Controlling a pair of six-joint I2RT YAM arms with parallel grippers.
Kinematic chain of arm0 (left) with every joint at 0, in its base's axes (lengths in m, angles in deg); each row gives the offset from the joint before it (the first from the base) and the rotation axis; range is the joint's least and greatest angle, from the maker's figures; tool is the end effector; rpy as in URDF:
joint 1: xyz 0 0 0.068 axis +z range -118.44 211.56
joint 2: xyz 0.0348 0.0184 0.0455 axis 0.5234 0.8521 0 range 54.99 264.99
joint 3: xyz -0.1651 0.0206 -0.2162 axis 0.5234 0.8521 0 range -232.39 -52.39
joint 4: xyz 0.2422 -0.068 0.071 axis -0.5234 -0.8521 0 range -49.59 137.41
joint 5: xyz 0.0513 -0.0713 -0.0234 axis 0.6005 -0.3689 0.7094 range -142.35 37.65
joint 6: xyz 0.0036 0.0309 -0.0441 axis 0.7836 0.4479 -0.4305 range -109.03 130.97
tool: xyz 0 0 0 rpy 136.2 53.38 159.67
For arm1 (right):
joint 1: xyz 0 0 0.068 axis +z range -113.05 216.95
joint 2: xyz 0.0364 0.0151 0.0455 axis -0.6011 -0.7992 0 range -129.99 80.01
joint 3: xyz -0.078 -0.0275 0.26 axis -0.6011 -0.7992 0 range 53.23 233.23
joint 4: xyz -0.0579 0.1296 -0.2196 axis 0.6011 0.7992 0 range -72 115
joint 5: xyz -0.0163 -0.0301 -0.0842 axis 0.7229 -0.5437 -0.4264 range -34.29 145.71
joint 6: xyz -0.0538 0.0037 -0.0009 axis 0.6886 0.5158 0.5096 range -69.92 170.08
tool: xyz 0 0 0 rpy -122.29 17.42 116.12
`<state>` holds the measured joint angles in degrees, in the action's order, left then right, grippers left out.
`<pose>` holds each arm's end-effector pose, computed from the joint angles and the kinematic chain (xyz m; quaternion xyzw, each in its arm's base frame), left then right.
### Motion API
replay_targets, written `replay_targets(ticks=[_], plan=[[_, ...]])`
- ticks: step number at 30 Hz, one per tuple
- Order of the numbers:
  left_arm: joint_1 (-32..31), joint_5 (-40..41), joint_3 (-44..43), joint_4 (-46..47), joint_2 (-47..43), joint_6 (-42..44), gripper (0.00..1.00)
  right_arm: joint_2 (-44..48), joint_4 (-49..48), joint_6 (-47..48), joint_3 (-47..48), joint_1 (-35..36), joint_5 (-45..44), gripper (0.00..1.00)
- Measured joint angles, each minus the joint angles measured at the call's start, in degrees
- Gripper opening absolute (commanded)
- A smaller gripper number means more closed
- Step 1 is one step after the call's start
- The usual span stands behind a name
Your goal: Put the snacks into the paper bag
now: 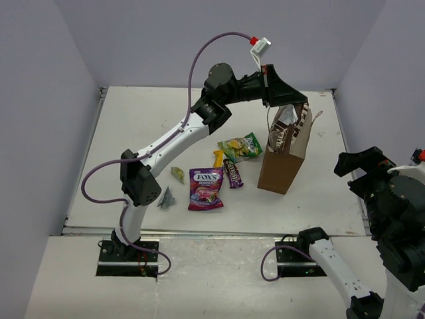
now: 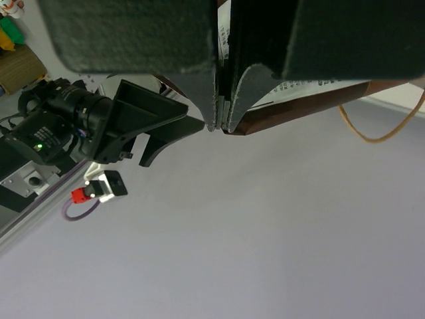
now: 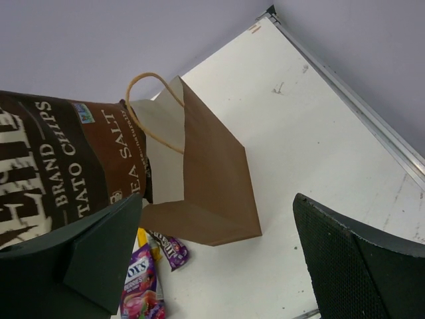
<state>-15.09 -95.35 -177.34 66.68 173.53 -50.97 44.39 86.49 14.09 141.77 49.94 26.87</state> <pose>0.3070 -0.3607 0.4756 0.2416 0.5321 -0.7535 0.3013 0.0103 -0.0152 0.4706 0.3013 0.7258 0.0624 0.6152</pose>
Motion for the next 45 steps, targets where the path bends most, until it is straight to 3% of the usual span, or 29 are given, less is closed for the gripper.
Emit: replay_targets(ticks=[13,14,15,16,17,29,32,37,45], plan=[[0.0,1.66,10.47,-0.74,-1.31,1.49,0.0,0.0,-0.07,0.0,-0.94,0.0,0.07,0.99],[0.0,1.79,10.47,-0.87,-1.55,1.53,0.2,0.02,-0.09,0.0,-1.03,0.0,0.07,0.99],[0.0,1.99,10.47,-0.94,-1.97,1.49,0.54,0.04,-0.07,0.0,-1.05,0.0,0.07,0.99],[0.0,2.1,10.47,-0.94,-2.21,1.79,0.55,0.09,-0.09,-0.02,-1.09,0.0,0.07,0.99],[0.0,2.51,10.47,-0.94,-2.58,1.73,1.0,0.15,-0.13,-0.02,-1.14,0.0,0.07,0.99],[1.4,6.73,9.05,-8.13,-8.24,8.15,1.0,1.03,-0.17,-0.04,-1.77,0.0,0.81,0.99],[4.0,9.81,15.15,-12.28,-13.92,10.97,1.0,1.09,-0.15,-0.02,-1.77,0.0,1.27,0.99],[8.09,20.13,22.88,-28.02,-22.12,18.49,1.0,1.14,-0.15,0.07,-1.77,0.0,1.36,0.99],[8.02,31.87,35.34,-46.16,-23.3,26.25,1.0,1.16,-0.17,0.2,-2.4,0.0,2.27,0.99]])
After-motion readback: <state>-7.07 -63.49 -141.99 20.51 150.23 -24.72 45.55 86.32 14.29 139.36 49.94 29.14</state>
